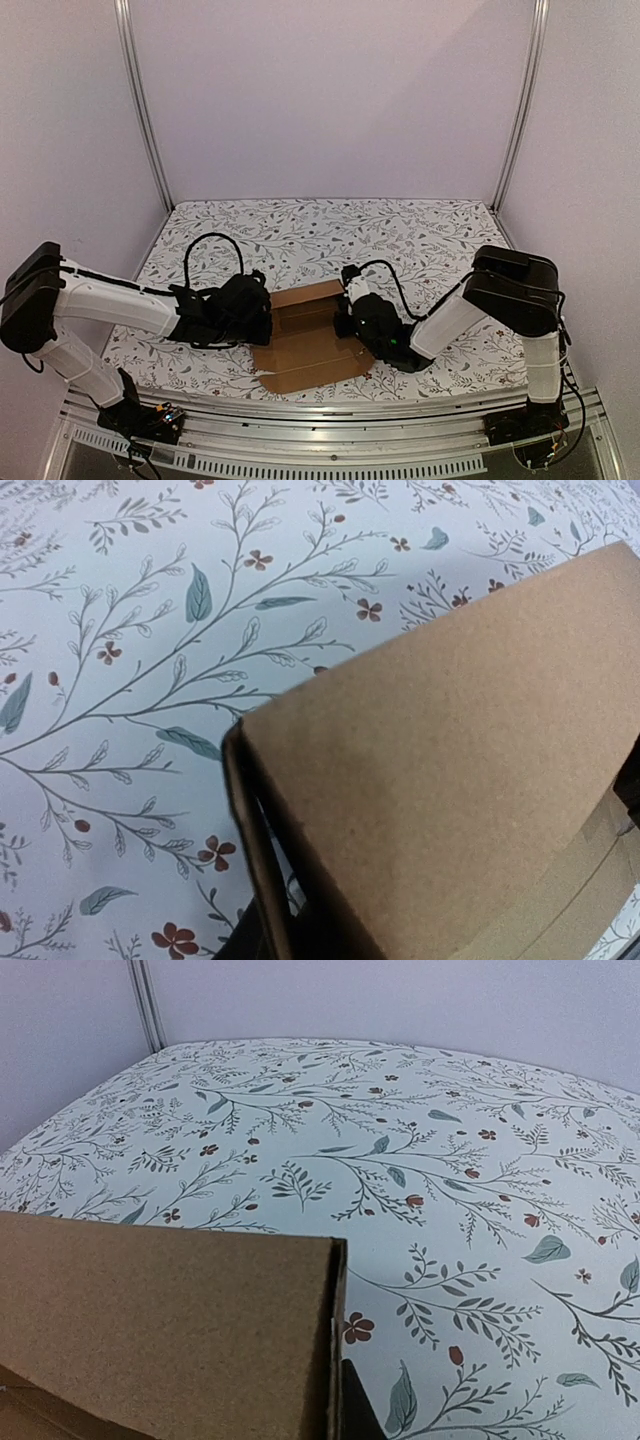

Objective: Fold the paper box

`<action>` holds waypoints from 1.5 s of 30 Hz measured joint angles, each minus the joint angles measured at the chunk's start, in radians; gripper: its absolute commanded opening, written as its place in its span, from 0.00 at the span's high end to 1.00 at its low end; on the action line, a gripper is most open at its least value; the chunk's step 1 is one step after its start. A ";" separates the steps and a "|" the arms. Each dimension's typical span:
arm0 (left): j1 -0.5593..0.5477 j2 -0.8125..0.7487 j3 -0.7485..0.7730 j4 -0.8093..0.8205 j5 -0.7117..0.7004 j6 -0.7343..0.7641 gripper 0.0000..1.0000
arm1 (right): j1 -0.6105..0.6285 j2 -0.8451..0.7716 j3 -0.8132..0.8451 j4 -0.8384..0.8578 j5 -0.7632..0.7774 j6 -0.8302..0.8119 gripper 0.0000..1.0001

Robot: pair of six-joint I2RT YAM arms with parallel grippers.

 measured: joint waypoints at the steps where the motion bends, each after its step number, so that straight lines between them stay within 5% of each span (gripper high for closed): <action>1: 0.000 0.006 0.002 0.003 -0.007 0.003 0.82 | 0.001 -0.007 -0.001 -0.016 0.000 0.013 1.00; 10: -0.002 0.034 0.013 0.026 -0.078 0.043 1.00 | 0.010 -0.067 -0.013 -0.132 -0.010 0.114 1.00; 15: -0.002 0.042 0.021 0.029 -0.104 0.074 1.00 | 0.018 -0.092 -0.020 -0.176 -0.013 0.157 1.00; 21: -0.002 0.042 0.026 0.030 -0.124 0.101 1.00 | 0.032 -0.130 -0.041 -0.225 -0.049 0.182 0.69; 31: 0.001 0.042 0.031 0.053 -0.134 0.151 1.00 | 0.076 -0.264 -0.100 -0.333 -0.149 0.171 0.38; 45: 0.015 0.067 0.031 0.164 -0.074 0.240 1.00 | 0.076 -0.489 -0.168 -0.509 -0.243 0.055 0.30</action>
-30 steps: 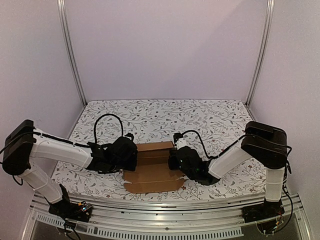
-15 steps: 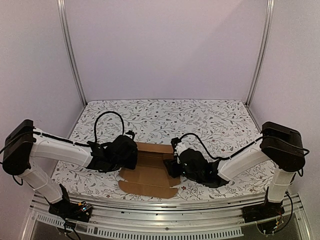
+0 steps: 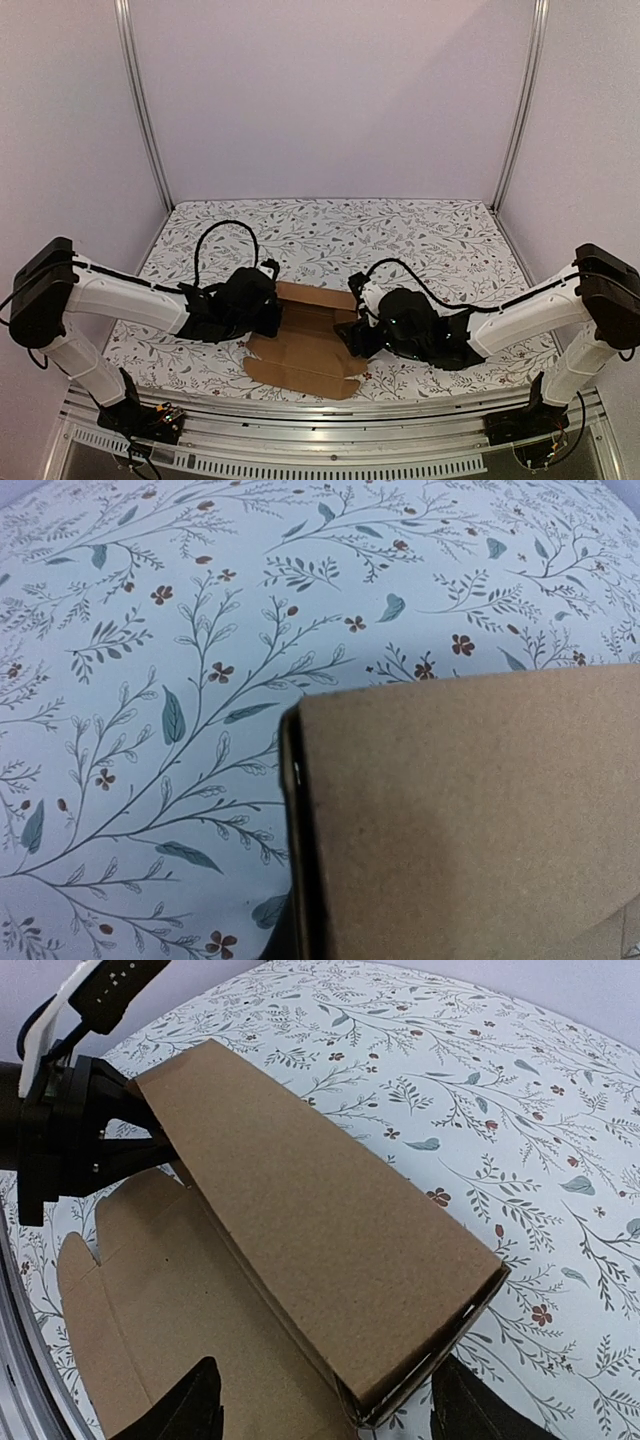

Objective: Fold the paper box

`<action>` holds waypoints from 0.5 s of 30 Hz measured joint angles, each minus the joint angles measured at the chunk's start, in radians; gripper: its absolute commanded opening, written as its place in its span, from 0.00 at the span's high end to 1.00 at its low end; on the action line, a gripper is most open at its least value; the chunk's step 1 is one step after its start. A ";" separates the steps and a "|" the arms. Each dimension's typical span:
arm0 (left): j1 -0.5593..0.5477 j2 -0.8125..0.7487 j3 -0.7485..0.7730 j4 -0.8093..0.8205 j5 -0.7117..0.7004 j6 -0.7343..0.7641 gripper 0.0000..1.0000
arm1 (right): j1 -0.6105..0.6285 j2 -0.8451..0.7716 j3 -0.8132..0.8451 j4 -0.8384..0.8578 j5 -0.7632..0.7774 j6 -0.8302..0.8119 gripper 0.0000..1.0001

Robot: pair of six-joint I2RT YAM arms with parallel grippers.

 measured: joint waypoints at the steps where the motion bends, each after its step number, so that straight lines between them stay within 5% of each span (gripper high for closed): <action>1: 0.000 0.005 0.000 0.006 0.006 0.009 1.00 | 0.000 -0.014 0.000 -0.022 0.000 -0.013 0.30; 9: 0.013 0.055 0.000 0.053 0.067 0.075 1.00 | 0.000 -0.167 0.001 -0.241 0.066 -0.144 0.27; 15: 0.017 0.095 0.010 0.095 0.123 0.135 1.00 | -0.021 -0.211 0.068 -0.360 0.045 -0.248 0.36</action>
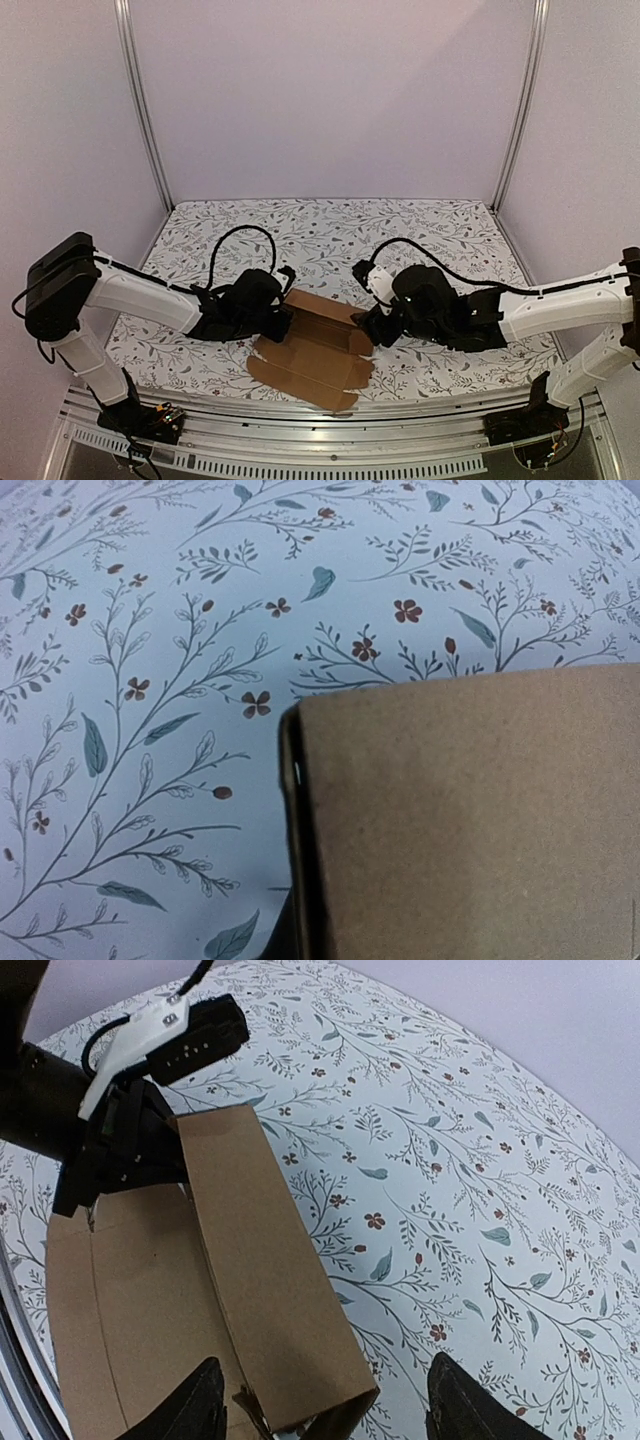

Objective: Fold the paper box

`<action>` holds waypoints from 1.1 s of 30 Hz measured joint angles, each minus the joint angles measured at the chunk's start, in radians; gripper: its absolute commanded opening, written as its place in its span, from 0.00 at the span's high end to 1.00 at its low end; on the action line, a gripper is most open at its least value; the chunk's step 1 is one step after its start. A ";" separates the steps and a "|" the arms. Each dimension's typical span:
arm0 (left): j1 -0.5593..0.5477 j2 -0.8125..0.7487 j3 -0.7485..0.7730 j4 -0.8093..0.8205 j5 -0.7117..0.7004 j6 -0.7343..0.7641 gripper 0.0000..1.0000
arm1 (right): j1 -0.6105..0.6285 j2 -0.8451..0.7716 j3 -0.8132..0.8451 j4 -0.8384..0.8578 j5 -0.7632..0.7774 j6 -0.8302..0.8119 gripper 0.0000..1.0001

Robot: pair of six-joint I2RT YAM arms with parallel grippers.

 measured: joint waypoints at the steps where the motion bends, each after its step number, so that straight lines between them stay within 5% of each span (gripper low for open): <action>1: 0.000 0.007 0.006 0.007 0.009 0.010 1.00 | -0.006 0.000 0.024 -0.010 -0.020 -0.012 0.41; 9: 0.001 0.046 0.029 0.067 0.068 0.071 1.00 | -0.061 0.093 0.220 -0.010 -0.161 -0.056 0.93; 11: 0.002 0.051 0.031 0.079 0.074 0.080 1.00 | -0.075 0.130 0.248 -0.008 -0.189 -0.061 1.00; 27: 0.003 0.108 0.043 0.158 0.096 0.087 0.99 | -0.132 0.349 0.281 0.054 -0.321 0.044 1.00; 33: 0.004 0.120 0.029 0.203 0.092 0.085 0.80 | -0.132 0.364 0.268 0.100 -0.332 0.070 1.00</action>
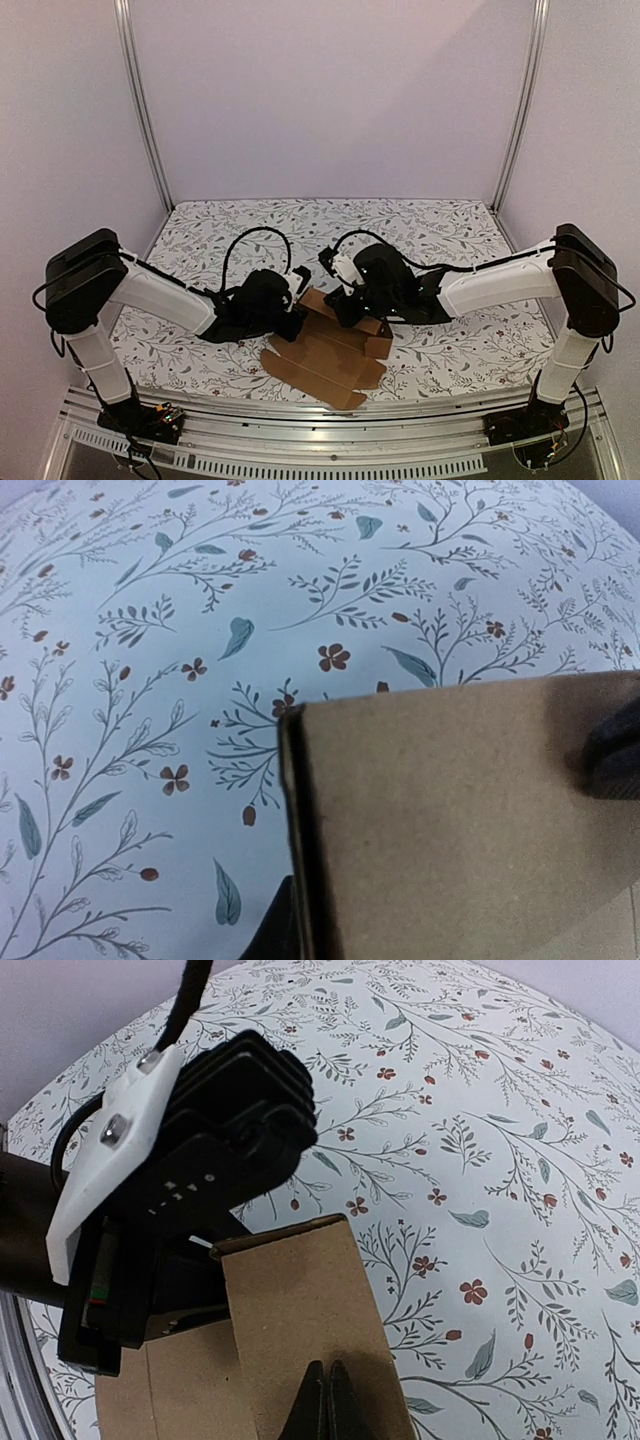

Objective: Fold the paper box

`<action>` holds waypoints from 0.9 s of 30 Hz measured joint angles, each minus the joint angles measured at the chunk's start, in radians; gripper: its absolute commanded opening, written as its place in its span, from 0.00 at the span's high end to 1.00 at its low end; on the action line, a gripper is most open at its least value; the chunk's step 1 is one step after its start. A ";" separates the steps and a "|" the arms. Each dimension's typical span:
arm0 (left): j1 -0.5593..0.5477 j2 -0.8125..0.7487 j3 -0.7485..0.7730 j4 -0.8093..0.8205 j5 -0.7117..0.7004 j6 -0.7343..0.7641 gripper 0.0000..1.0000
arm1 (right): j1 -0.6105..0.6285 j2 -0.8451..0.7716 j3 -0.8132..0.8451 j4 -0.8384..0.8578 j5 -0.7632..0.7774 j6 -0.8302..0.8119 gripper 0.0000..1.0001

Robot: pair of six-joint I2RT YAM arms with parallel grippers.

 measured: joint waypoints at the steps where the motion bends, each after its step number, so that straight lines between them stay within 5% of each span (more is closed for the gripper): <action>1: 0.001 0.002 -0.004 0.012 0.002 -0.001 0.76 | 0.000 0.000 -0.008 0.008 0.000 0.004 1.00; 11: 0.001 0.042 -0.021 0.119 0.000 0.003 0.63 | 0.000 0.000 -0.039 0.062 0.000 0.016 1.00; 19: 0.003 0.092 -0.021 0.183 -0.012 0.012 0.98 | 0.000 -0.003 -0.042 0.069 -0.005 0.033 1.00; 27: 0.004 0.095 -0.021 0.193 -0.017 0.024 1.00 | 0.000 -0.012 -0.050 0.070 -0.023 0.053 1.00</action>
